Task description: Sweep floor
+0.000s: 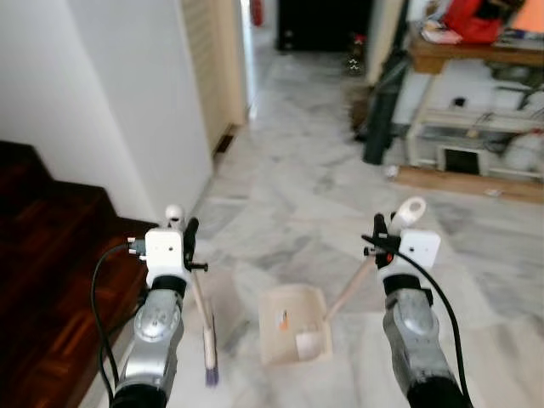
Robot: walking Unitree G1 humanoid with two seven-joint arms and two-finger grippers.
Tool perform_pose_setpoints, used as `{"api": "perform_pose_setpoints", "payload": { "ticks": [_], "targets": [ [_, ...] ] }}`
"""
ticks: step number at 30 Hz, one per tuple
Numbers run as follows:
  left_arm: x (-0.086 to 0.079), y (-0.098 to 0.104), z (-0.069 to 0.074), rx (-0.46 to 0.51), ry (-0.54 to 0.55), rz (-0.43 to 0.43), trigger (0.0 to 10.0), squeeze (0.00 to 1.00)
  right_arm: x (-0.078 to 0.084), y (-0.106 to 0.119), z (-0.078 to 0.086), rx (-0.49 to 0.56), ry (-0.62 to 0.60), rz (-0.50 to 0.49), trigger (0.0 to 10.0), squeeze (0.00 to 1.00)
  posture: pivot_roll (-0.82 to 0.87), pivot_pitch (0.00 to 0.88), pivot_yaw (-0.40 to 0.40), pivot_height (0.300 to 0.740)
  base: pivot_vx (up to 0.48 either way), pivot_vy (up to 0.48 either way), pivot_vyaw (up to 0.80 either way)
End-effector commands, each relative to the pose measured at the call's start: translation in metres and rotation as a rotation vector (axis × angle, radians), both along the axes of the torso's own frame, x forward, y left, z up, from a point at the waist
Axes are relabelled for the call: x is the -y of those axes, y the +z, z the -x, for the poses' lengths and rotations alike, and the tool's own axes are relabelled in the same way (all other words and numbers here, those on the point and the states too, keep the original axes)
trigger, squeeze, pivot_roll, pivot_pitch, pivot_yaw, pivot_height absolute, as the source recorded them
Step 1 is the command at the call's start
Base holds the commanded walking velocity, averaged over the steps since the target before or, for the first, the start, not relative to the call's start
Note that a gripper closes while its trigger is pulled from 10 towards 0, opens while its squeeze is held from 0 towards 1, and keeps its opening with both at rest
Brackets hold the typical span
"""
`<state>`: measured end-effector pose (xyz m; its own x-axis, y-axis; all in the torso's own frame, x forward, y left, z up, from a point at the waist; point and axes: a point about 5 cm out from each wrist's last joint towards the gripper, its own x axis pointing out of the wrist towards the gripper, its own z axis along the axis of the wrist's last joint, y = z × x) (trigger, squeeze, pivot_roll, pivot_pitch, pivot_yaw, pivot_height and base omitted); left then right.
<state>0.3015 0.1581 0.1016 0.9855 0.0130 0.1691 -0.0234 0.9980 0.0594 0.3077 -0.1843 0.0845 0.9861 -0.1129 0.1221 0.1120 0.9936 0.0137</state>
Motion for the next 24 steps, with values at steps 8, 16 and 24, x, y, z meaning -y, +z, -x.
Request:
{"api": "perform_pose_setpoints", "payload": {
  "ticks": [8,16,24],
  "targets": [
    [-0.0033,0.0121,-0.0016,0.051,0.011,-0.016,10.0,0.0,-0.0033,0.0135,-0.0058,0.055,0.018,0.005,10.0,0.0,0.11,0.0,0.014,0.74,0.0,0.0,0.8],
    [-0.0036,0.0099,-0.0006,0.041,0.019,-0.014,10.0,0.0,-0.0021,0.0147,-0.0068,0.055,0.028,0.01,10.0,0.0,0.12,0.0,0.002,0.74,0.0,0.0,0.8],
    [-0.0039,0.0086,0.0002,0.036,0.028,-0.01,10.0,0.0,-0.0027,0.0161,-0.0078,0.057,0.039,0.014,10.0,0.0,0.12,0.0,-0.004,0.74,0.0,0.0,0.8]
  ]
}}
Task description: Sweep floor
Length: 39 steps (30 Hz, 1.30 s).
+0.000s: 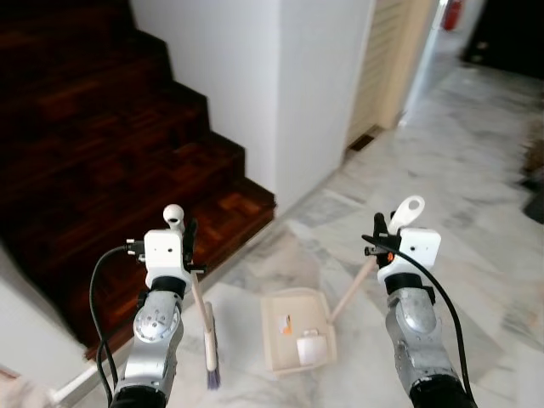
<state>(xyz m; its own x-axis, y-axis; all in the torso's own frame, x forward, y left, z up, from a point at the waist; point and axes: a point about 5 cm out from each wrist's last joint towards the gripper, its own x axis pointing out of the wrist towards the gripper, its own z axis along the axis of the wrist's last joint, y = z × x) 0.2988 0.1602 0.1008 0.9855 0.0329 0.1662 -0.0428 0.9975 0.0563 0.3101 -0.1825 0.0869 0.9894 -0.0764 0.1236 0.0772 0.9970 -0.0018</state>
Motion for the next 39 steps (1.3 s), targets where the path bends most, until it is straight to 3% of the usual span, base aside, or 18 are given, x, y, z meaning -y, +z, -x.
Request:
{"api": "perform_pose_setpoints", "payload": {
  "ticks": [1,30,39],
  "targets": [
    [-0.0017,0.0093,-0.0022,0.039,0.01,-0.013,10.0,0.0,-0.001,0.0137,-0.0054,0.057,0.006,-0.003,10.0,0.0,0.12,0.0,-0.005,0.74,0.0,0.0,0.8],
    [0.0002,0.0094,-0.0019,0.036,-0.001,-0.012,10.0,0.0,-0.0053,0.0141,-0.0075,0.058,0.025,-0.004,10.0,0.0,0.12,0.0,0.003,0.74,0.0,0.0,0.8],
    [-0.0021,0.0071,-0.0001,0.023,0.014,0.002,10.0,0.0,-0.0075,0.0106,-0.0072,0.037,0.042,-0.048,10.0,0.0,0.12,0.0,-0.001,0.74,0.0,0.132,0.14]
  ]
}}
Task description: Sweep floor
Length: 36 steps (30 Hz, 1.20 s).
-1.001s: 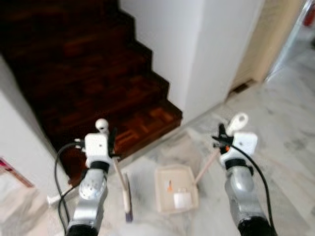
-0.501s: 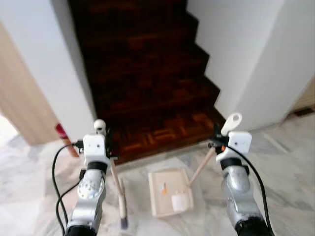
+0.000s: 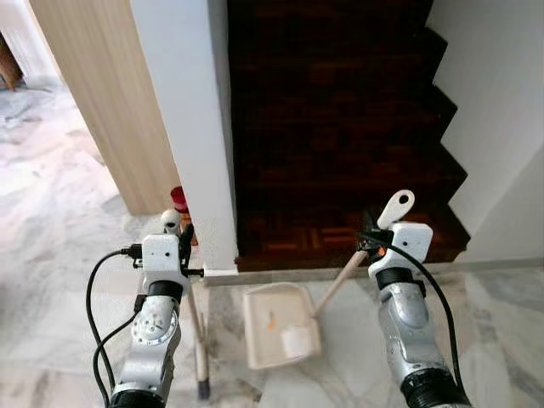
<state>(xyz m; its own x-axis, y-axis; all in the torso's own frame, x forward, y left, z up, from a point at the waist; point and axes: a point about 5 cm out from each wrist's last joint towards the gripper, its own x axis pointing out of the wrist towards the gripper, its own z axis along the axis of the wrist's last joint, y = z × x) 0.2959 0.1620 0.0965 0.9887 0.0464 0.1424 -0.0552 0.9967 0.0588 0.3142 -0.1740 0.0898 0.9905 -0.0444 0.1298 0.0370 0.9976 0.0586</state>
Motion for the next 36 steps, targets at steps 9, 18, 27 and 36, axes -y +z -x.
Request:
{"api": "perform_pose_setpoints", "payload": {
  "ticks": [9,18,27,36],
  "targets": [
    [-0.0008,0.0119,-0.0029,0.047,0.003,0.003,10.0,0.0,0.0007,0.0055,-0.0041,0.008,0.01,-0.008,10.0,0.0,0.12,0.0,-0.001,0.74,0.0,0.323,0.0],
    [-0.0004,0.0113,-0.0025,0.043,-0.001,0.007,10.0,0.0,-0.0009,0.0039,-0.0035,-0.002,0.022,-0.003,10.0,0.0,0.12,0.0,0.0,0.74,0.0,0.32,0.0],
    [0.001,0.011,-0.0028,0.04,-0.001,0.01,10.0,0.0,-0.0022,0.0036,-0.0043,-0.009,0.036,-0.005,10.0,0.0,0.13,0.0,-0.004,0.74,0.0,0.326,0.0],
    [0.0011,0.0106,-0.0027,0.037,-0.002,0.011,10.0,0.0,-0.0039,0.0027,-0.0047,-0.015,0.045,-0.008,10.0,0.0,0.13,0.0,-0.002,0.74,0.0,0.324,0.0]
  ]
}}
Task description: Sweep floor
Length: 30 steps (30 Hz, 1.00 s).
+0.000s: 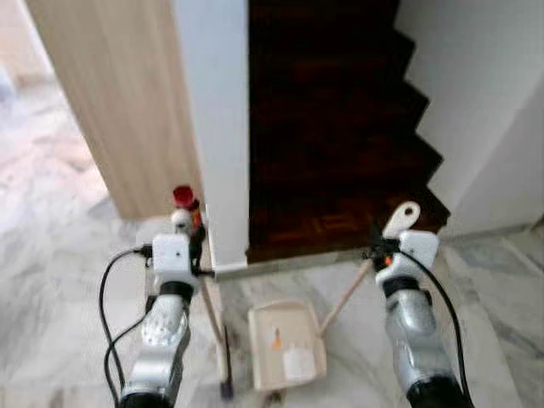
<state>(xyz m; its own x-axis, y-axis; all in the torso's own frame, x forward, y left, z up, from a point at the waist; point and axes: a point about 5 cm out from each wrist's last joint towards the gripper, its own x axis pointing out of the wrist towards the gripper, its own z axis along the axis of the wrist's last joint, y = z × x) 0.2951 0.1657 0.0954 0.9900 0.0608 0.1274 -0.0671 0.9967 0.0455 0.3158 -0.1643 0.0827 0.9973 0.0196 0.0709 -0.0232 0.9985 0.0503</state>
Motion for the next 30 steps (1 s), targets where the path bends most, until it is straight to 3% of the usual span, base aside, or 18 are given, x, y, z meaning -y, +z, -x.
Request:
{"api": "perform_pose_setpoints", "payload": {
  "ticks": [1,19,25,30],
  "targets": [
    [0.0051,0.0116,-0.0033,0.051,-0.015,-0.004,10.0,0.0,0.0056,0.0094,-0.0029,0.041,-0.017,-0.019,10.0,0.0,0.13,0.0,-0.003,0.74,0.0,0.326,0.0],
    [0.0073,0.0124,-0.0045,0.053,-0.03,-0.002,10.0,0.0,0.0036,0.0099,-0.0039,0.042,-0.001,0.0,10.0,0.0,0.12,0.0,0.002,0.74,0.0,0.328,0.0],
    [0.0073,0.0128,-0.0048,0.053,-0.031,-0.002,10.0,0.0,0.0016,0.0105,-0.004,0.045,0.003,-0.005,10.0,0.0,0.12,0.0,0.001,0.74,0.0,0.325,0.75],
    [0.0072,0.0118,-0.0044,0.048,-0.028,-0.002,10.0,0.0,0.0034,0.0089,-0.0028,0.037,0.0,-0.013,10.0,0.0,0.12,0.0,0.001,0.74,0.0,0.323,0.0]
  ]
}}
